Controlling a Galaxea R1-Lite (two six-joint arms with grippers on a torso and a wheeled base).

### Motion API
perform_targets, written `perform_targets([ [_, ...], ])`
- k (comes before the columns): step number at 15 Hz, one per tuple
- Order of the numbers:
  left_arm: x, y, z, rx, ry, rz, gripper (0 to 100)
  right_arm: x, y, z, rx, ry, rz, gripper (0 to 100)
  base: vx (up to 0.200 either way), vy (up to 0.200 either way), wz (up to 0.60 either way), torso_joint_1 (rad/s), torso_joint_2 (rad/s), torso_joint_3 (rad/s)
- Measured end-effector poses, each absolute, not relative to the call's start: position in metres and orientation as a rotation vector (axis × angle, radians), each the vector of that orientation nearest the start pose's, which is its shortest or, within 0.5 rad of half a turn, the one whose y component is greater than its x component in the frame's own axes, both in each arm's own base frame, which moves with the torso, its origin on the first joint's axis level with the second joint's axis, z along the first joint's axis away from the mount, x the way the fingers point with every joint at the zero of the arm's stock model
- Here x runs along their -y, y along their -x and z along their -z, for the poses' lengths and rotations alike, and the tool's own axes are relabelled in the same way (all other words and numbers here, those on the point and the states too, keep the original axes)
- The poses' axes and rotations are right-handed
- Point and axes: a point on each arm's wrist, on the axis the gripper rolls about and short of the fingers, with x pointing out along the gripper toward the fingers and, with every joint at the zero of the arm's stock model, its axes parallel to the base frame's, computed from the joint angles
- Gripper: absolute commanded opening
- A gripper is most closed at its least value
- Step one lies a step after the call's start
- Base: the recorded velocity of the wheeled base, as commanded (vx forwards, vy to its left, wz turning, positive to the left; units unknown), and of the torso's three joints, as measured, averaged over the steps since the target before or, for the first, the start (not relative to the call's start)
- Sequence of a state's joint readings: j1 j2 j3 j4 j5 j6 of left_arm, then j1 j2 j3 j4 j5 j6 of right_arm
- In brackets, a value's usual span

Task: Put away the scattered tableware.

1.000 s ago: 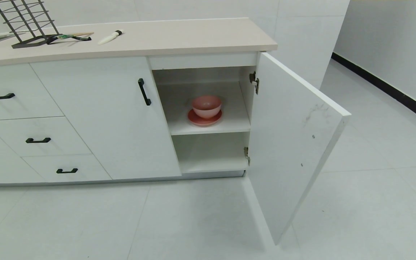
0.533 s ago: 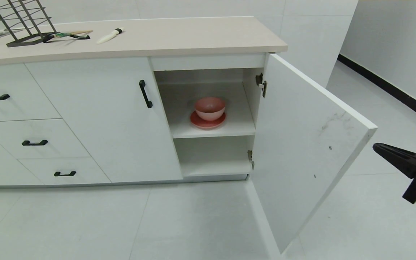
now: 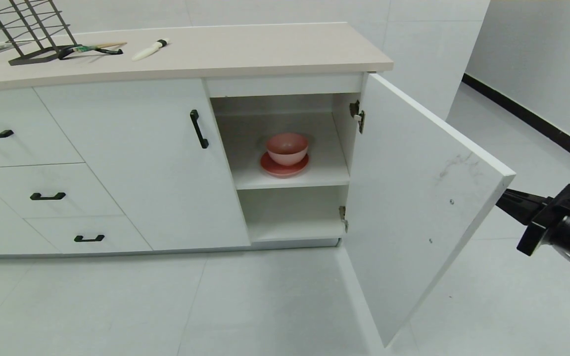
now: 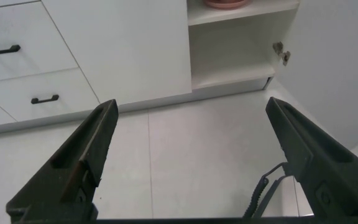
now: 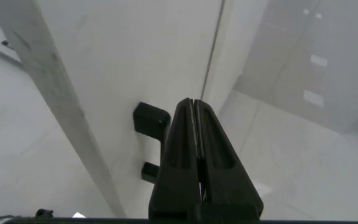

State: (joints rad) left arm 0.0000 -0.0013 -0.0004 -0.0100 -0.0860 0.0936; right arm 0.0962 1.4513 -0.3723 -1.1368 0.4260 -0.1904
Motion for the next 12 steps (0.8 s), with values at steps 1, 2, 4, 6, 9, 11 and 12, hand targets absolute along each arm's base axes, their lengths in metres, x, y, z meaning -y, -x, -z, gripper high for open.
perform_targets([
  [1,0.002,0.023,-0.077,0.016,-0.094,0.085,100,-0.029,-0.216,-0.184,0.123,0.215,-0.544,0,0.000,0.000,0.00,0.000,0.00,0.000],
  [2,0.002,0.023,-0.077,0.016,-0.094,0.085,100,-0.028,-0.221,-0.183,0.142,0.232,-0.571,0,0.000,0.000,0.00,0.000,0.00,0.000],
  [4,0.002,0.023,-0.077,0.016,-0.094,0.085,100,-0.026,-0.230,-0.181,0.157,0.253,-0.595,0,0.000,0.000,0.00,0.000,0.00,0.000],
  [6,0.002,0.023,-0.077,0.016,-0.094,0.085,100,-0.027,-0.237,-0.182,0.226,0.291,-0.667,0,0.000,0.000,0.00,0.000,0.00,0.000],
  [9,0.002,0.023,-0.077,0.016,-0.094,0.085,100,-0.027,-0.244,-0.178,0.256,0.313,-0.722,0,0.000,0.000,0.00,0.000,0.00,0.000],
  [11,0.002,0.023,-0.077,0.016,-0.094,0.085,100,-0.029,-0.243,-0.177,0.268,0.337,-0.768,0,0.000,0.000,0.00,0.000,0.00,0.000],
  [12,0.002,0.023,-0.077,0.016,-0.094,0.085,100,-0.031,-0.243,-0.177,0.270,0.338,-0.779,0,0.000,0.000,0.00,0.000,0.00,0.000],
])
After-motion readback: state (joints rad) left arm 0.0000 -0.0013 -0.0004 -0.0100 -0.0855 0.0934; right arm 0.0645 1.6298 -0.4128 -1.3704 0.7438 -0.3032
